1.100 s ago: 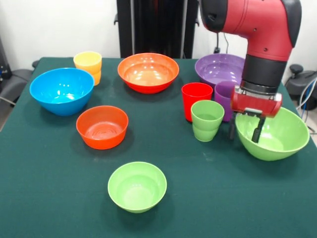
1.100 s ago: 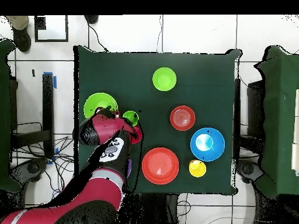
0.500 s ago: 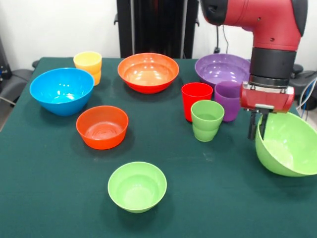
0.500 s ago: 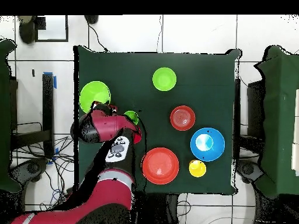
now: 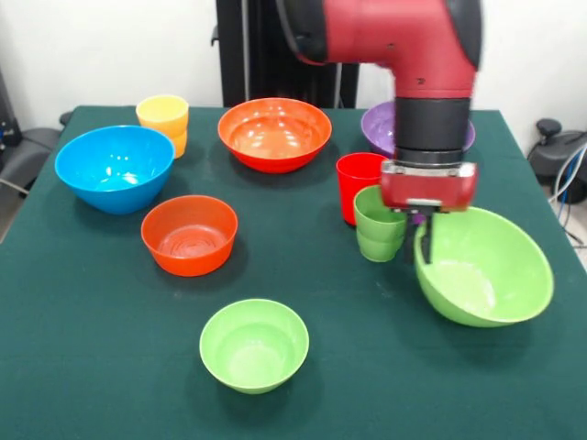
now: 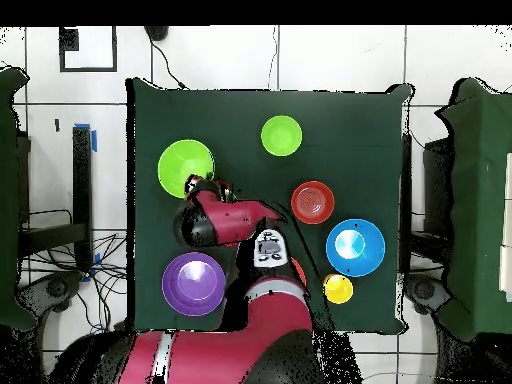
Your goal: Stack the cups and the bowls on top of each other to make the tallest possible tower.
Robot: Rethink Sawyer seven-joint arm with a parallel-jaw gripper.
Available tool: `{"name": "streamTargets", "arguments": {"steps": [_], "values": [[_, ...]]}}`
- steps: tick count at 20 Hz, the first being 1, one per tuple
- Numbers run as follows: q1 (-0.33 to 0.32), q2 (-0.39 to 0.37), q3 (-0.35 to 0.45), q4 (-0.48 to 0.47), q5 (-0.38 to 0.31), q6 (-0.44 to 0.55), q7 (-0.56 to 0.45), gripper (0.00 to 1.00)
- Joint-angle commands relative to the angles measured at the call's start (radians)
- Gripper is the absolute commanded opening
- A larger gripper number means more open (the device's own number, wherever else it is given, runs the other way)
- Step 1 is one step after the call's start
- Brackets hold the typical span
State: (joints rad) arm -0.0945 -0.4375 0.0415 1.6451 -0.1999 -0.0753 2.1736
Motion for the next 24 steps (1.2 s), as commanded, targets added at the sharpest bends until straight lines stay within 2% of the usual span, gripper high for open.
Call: {"name": "streamTargets", "arguments": {"steps": [1, 2, 3, 7, 10, 11, 15, 17, 24], "values": [[-0.214, 0.017, 0.318, 0.14, -0.241, -0.065, -0.001, 0.0], [-0.248, 0.024, 0.352, 0.147, -0.269, -0.066, -0.002, 0.0], [-0.322, 0.046, 0.427, 0.158, -0.317, -0.052, -0.02, 0.0], [-0.496, 0.101, 0.582, 0.177, -0.449, -0.001, -0.06, 0.0], [-0.594, 0.134, 0.664, 0.198, -0.49, 0.041, -0.068, 0.0], [-0.649, 0.163, 0.716, 0.21, -0.502, 0.08, -0.087, 0.0], [-0.781, 0.26, 0.851, 0.244, -0.507, 0.184, -0.133, 0.0], [-0.822, 0.295, 0.894, 0.261, -0.506, 0.21, -0.145, 0.0], [-0.847, 0.306, 0.926, 0.298, -0.529, 0.166, -0.11, 0.0]]}}
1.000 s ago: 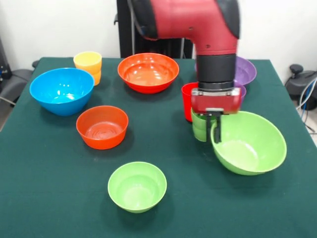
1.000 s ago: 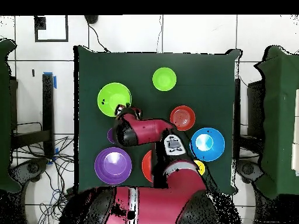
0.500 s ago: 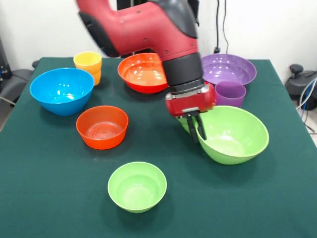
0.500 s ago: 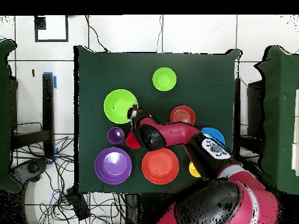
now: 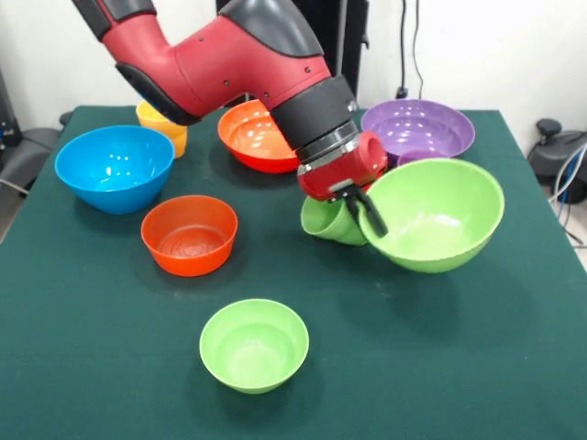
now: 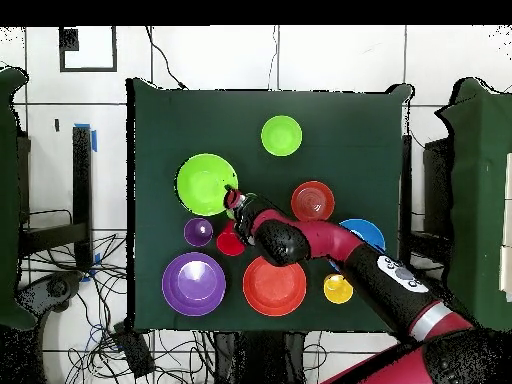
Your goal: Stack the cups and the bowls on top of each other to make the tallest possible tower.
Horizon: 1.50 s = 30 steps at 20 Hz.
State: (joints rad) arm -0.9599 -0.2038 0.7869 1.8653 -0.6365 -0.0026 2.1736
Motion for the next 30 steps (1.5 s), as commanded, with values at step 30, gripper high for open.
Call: {"name": "streamTargets", "arguments": {"steps": [30], "values": [[0.032, -0.168, 0.197, 0.135, 0.007, 0.168, -0.062, 0.0]]}}
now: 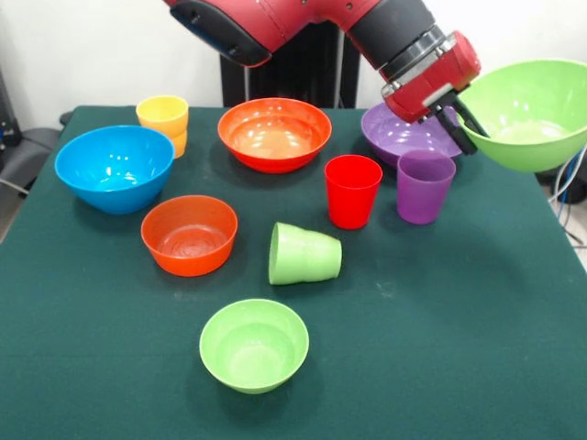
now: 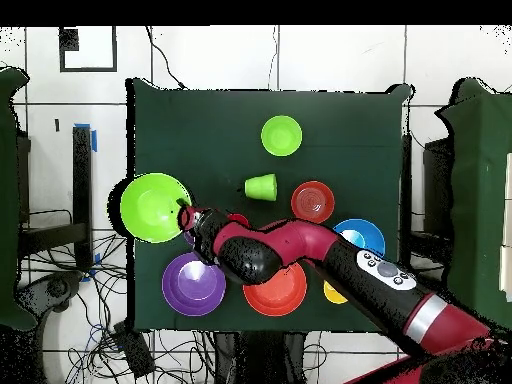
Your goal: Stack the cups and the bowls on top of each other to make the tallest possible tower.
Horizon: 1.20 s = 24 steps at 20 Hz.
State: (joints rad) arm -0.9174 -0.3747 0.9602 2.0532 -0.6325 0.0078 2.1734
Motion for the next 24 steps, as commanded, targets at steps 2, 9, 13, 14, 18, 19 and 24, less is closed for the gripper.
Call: {"name": "streamTargets", "arguments": {"steps": [2, 9, 13, 14, 18, 19, 24], "values": [[-0.043, 0.005, 0.032, -0.07, 0.001, 0.208, -0.105, 0.0], [-0.103, 0.0, 0.047, -0.151, -0.02, 0.347, -0.223, 0.0], [-0.12, 0.041, 0.072, -0.234, -0.037, 0.44, -0.321, 0.0], [-0.12, 0.048, 0.079, -0.247, -0.04, 0.458, -0.337, 0.0], [-0.116, 0.064, 0.107, -0.297, -0.041, 0.526, -0.398, 0.0], [-0.12, 0.076, 0.116, -0.314, -0.043, 0.535, -0.417, 0.0], [-0.14, 0.064, 0.095, -0.395, -0.05, 0.569, -0.434, 0.0]]}}
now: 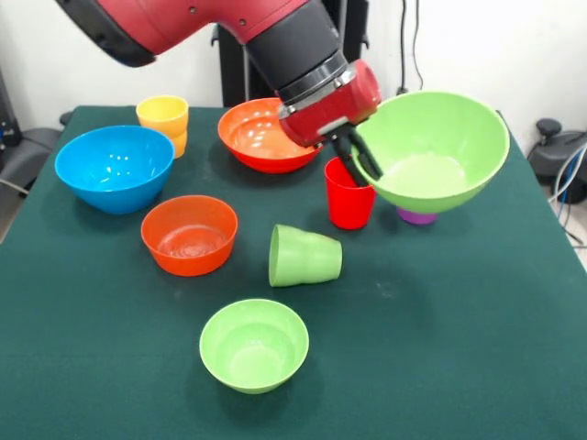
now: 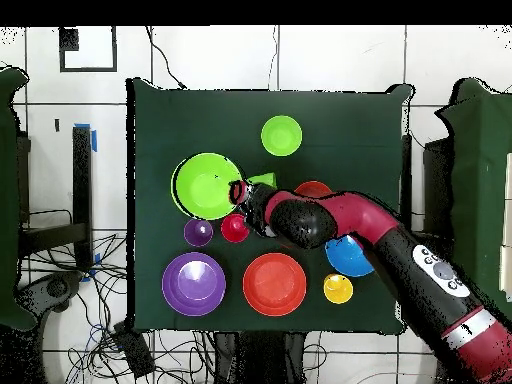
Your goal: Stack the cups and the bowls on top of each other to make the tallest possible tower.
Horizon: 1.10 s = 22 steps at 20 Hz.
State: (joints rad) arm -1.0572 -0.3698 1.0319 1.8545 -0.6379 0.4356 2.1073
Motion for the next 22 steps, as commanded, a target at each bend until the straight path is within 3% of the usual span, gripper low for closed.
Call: {"name": "streamTargets", "arguments": {"steps": [1, 6, 12, 17, 22], "values": [[-0.017, 0.055, 0.018, -0.207, -0.049, 0.134, -0.368, 0.0], [-0.061, 0.037, 0.004, -0.237, -0.027, 0.16, -0.376, 0.0], [-0.107, 0.085, 0.037, -0.276, 0.017, 0.246, -0.494, 0.0], [-0.162, 0.126, 0.034, -0.336, 0.013, 0.242, -0.546, 0.0], [-0.195, 0.119, 0.015, -0.394, 0.017, 0.302, -0.591, 0.0]]}}
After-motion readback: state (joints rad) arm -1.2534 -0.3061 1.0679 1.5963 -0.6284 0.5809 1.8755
